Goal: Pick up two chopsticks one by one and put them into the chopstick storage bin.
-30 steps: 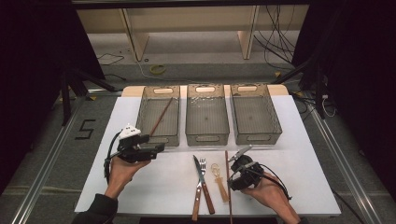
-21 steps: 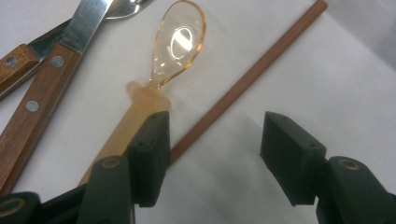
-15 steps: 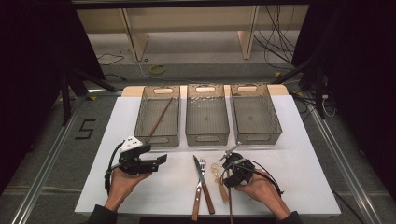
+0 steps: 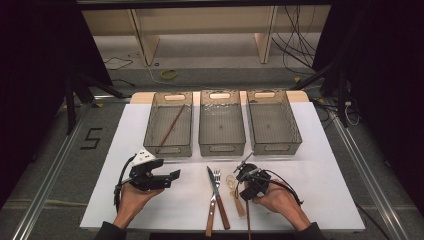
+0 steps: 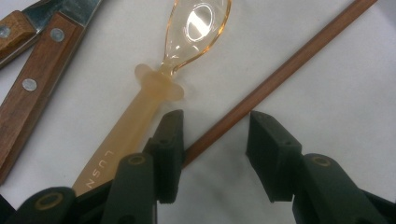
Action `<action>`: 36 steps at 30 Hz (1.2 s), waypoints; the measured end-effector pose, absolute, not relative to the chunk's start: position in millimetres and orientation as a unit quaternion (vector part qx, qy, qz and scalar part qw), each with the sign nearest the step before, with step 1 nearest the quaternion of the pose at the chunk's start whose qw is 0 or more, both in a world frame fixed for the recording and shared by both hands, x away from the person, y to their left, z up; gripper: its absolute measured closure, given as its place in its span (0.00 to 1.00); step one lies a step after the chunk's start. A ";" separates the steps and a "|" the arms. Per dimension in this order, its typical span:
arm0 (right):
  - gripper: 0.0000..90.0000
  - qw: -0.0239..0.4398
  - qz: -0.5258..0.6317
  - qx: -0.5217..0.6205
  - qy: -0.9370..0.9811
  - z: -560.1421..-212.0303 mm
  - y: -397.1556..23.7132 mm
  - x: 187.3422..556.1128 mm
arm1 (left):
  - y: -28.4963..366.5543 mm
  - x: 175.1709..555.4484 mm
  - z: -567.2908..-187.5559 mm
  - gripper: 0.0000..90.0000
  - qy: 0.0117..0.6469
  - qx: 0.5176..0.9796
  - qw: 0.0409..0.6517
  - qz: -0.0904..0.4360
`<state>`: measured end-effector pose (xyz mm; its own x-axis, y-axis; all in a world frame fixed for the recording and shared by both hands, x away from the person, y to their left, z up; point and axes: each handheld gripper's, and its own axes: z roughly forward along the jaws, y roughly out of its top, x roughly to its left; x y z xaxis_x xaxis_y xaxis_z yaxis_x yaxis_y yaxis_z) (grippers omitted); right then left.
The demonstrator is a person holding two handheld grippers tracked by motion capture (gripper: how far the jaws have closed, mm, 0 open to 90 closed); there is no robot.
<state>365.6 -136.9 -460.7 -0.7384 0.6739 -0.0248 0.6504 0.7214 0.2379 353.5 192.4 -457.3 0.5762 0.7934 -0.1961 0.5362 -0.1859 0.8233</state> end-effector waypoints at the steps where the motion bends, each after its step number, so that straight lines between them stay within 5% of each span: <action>1: 0.63 0.054 0.107 0.357 0.926 -460.7 -136.9 365.7 | 192.3 353.4 -457.4 0.22 0.439 0.757 0.464 0.139; 22: 0.93 0.049 0.096 0.350 0.930 -458.8 -138.9 367.4 | 193.8 352.0 -458.2 0.23 0.439 0.757 0.464 0.140; 36: 0.94 0.061 0.108 0.352 0.928 -452.7 -151.7 372.7 | 191.2 352.3 -456.0 0.22 0.421 0.764 0.468 0.140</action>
